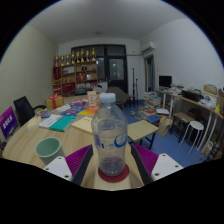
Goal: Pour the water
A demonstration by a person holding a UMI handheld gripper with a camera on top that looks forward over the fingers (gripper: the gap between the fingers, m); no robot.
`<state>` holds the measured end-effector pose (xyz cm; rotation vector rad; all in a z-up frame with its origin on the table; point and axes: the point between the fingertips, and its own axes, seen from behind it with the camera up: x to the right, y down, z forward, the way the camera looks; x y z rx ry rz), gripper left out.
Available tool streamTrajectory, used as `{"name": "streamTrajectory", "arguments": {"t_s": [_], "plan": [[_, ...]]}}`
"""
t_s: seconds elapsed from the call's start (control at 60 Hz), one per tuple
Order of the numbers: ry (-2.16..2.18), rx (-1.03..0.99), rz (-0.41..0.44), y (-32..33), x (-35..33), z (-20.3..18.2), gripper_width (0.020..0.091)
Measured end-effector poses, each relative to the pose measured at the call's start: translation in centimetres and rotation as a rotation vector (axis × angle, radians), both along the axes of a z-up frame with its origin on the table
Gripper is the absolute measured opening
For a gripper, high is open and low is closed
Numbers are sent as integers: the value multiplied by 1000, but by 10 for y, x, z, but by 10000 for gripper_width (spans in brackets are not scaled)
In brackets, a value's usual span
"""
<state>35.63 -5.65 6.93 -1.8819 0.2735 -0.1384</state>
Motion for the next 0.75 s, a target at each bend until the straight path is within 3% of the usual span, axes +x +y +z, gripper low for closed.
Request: {"name": "streamTrajectory", "arguments": {"t_s": [0.3,0.417,0.433,0.75], "plan": [[-9,-38,-37,-113,-57,66,837],[-14,-74,-70,-145,-116,95,838],[-10,-79,-67,-150,-94,87,836],[163,-63,-297,-206,-208,157,838]]}}
